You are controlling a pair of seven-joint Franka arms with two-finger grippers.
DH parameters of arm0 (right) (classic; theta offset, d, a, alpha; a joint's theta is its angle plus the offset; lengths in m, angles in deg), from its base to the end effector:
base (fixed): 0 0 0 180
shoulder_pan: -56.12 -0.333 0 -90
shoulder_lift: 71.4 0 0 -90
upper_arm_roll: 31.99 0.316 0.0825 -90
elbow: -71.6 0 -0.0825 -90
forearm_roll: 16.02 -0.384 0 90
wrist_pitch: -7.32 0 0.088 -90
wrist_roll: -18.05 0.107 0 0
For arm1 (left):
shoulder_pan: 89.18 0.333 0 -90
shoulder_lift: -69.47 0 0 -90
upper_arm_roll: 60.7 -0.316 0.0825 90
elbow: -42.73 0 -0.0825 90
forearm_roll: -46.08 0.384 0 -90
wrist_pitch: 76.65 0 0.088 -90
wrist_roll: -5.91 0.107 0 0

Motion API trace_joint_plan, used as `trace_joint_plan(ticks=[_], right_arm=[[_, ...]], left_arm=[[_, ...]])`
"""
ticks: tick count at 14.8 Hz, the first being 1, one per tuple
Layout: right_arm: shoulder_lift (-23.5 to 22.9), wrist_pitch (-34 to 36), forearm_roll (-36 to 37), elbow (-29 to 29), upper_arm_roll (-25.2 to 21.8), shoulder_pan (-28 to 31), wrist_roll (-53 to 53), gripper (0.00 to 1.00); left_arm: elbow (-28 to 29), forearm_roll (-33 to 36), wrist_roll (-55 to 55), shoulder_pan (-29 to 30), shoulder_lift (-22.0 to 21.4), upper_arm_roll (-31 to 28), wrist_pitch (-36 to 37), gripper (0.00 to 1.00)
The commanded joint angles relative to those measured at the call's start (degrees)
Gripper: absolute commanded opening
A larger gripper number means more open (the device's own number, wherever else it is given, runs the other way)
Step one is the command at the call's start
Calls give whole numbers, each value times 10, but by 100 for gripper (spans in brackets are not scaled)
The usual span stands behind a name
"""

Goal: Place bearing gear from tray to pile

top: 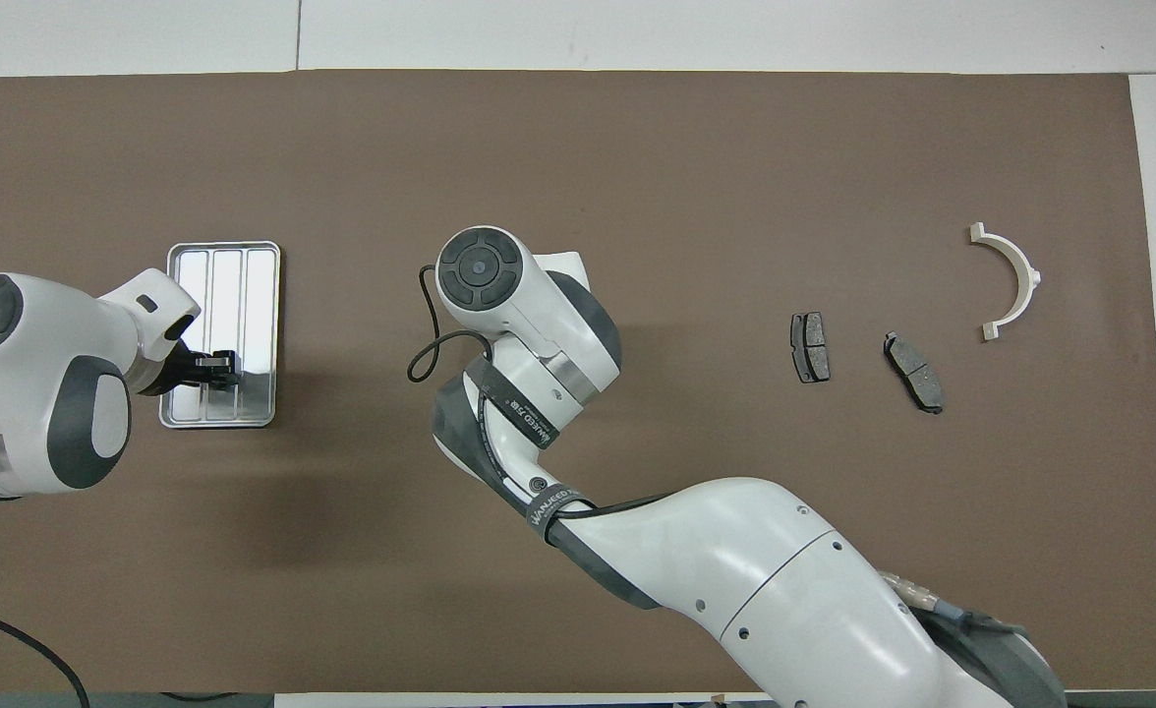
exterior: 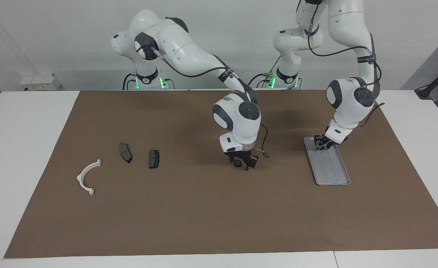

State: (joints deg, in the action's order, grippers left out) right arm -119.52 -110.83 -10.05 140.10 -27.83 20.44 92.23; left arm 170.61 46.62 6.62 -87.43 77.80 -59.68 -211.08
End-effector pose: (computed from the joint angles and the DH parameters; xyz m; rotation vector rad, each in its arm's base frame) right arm 0.5981 0.4716 0.2806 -3.0083 0.8917 -0.0758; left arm 0.5373 0.0070 0.3039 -3.1375 0.0097 0.0488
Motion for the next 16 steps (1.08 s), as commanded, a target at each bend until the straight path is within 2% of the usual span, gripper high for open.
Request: trace_joint_plan(ticks=[1, 3, 6, 7, 11, 13, 15, 16], right_arm=[[3, -14, -3, 17, 5, 4, 12, 72], [3, -14, -3, 19, 5, 5, 12, 38], [3, -17, -13, 20, 5, 7, 11, 7], [3, -18, -13, 20, 5, 9, 11, 0], [7, -2, -8, 14, 5, 17, 4, 0], [14, 48, -3, 6, 5, 20, -23, 0], [43, 115, -7, -13, 5, 42, -91, 0], [65, 145, -10, -17, 7, 62, -135, 0]], left_arm=[[20, -7, -8, 0, -13, 2, -19, 47], [20, -7, -11, -1, -13, 2, -20, 45], [20, -7, -11, -1, -13, 2, -20, 42], [20, -7, -11, -1, -12, 2, -20, 42], [20, -7, -11, 0, -11, 2, -20, 42], [20, -7, -11, 0, -10, 2, -20, 42], [21, -7, -11, -1, -10, 2, -20, 41], [24, -7, -12, -1, -11, 2, -19, 31]])
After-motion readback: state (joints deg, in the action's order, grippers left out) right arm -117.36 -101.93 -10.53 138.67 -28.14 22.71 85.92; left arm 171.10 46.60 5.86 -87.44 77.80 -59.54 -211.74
